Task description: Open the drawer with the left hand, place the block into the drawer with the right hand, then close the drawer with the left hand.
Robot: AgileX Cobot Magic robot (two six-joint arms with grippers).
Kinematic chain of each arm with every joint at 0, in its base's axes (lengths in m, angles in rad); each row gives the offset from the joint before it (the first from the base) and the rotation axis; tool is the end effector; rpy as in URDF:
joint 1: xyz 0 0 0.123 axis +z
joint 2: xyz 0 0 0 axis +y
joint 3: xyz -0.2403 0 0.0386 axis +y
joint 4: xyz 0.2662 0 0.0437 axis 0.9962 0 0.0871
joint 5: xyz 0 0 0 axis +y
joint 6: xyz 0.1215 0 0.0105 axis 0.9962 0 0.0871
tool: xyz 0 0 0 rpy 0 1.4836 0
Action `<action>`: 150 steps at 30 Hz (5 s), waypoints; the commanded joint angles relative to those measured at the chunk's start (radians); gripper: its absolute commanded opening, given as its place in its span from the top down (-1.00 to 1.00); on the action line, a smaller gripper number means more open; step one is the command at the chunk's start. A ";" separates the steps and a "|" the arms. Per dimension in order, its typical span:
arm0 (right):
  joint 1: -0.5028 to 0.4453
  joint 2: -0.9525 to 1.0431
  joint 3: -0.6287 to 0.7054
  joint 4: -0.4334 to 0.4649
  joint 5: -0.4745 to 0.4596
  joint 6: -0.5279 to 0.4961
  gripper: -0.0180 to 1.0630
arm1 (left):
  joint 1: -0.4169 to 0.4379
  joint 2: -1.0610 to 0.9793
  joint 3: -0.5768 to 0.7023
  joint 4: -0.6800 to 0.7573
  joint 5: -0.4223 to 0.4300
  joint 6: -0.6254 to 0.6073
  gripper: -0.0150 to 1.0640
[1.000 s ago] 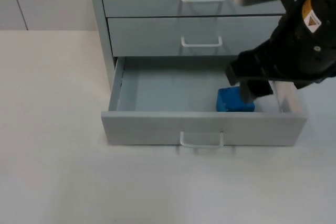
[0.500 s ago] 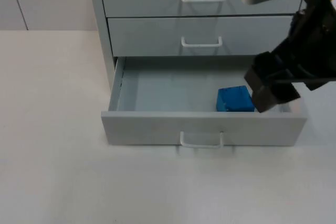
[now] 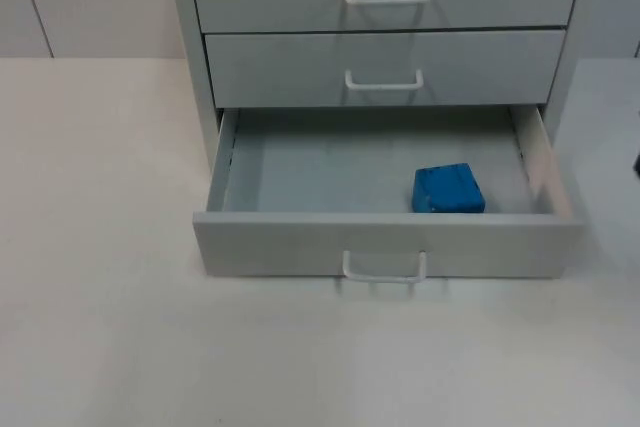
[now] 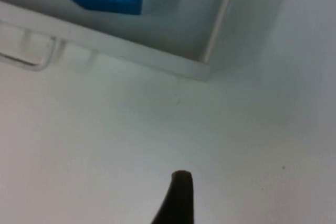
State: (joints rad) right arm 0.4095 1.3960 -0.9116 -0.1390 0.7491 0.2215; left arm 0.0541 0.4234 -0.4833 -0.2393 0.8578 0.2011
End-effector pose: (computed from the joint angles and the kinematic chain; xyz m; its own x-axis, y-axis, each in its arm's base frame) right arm 0.2821 0.1099 0.1706 -0.8711 -0.2488 -0.4235 -0.2584 0.9654 -0.0356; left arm 0.1528 -0.0136 0.2394 -0.6363 0.0077 -0.7714 0.1115 0.9904 -0.0820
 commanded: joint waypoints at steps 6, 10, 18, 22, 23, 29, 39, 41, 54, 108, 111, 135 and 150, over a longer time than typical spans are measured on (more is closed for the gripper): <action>-0.205 -0.056 0.008 0.091 0.074 -0.106 -0.37 | 0.006 -0.006 0.002 0.003 -0.010 -0.004 -0.98; -0.279 -0.086 0.008 0.125 0.107 -0.174 -0.37 | 0.006 -0.006 0.002 0.003 -0.010 -0.004 -0.98; -0.308 -0.104 0.008 0.146 0.121 -0.192 -0.37 | 0.006 -0.006 0.002 -0.011 -0.001 -0.004 -0.98; -0.308 -0.104 0.008 0.118 0.121 -0.192 -0.37 | 0.006 -0.006 0.002 -0.011 -0.001 -0.004 -0.98; -0.308 -0.104 0.008 0.118 0.121 -0.192 -0.37 | 0.006 -0.006 0.002 -0.011 -0.001 -0.004 -0.98; -0.308 -0.104 0.008 0.116 0.129 -0.192 -0.37 | 0.006 -0.006 0.002 -0.011 -0.001 -0.004 -0.98; -0.308 -0.104 0.008 0.117 0.129 -0.192 -0.37 | 0.006 -0.006 0.002 -0.056 0.002 -0.004 -0.91; -0.308 -0.104 0.008 0.117 0.129 -0.192 -0.37 | 0.006 -0.006 0.000 -0.069 0.004 -0.004 -0.84; -0.308 -0.104 0.008 0.118 0.137 -0.192 -0.37 | 0.006 -0.006 -0.023 -0.183 -0.016 0.077 0.97; -0.308 -0.104 0.008 0.118 0.125 -0.192 -0.37 | -1.055 0.875 -0.511 1.014 0.057 -0.558 0.97; -0.308 -0.104 0.008 0.118 0.125 -0.192 -0.37 | -1.089 0.912 -0.473 1.066 0.016 -0.617 0.97; -0.308 -0.104 0.008 0.118 0.112 -0.192 -0.37 | -1.193 1.426 -0.379 1.708 -0.165 -1.110 0.97; -0.308 -0.104 0.008 0.118 0.103 -0.192 -0.37 | -1.193 1.663 -0.421 1.984 -0.093 -1.343 0.97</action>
State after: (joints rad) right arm 0.1074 1.2996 -0.9097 -0.0184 0.8617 0.0335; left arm -1.1344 2.0714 -0.8955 1.7145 0.7414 -1.1179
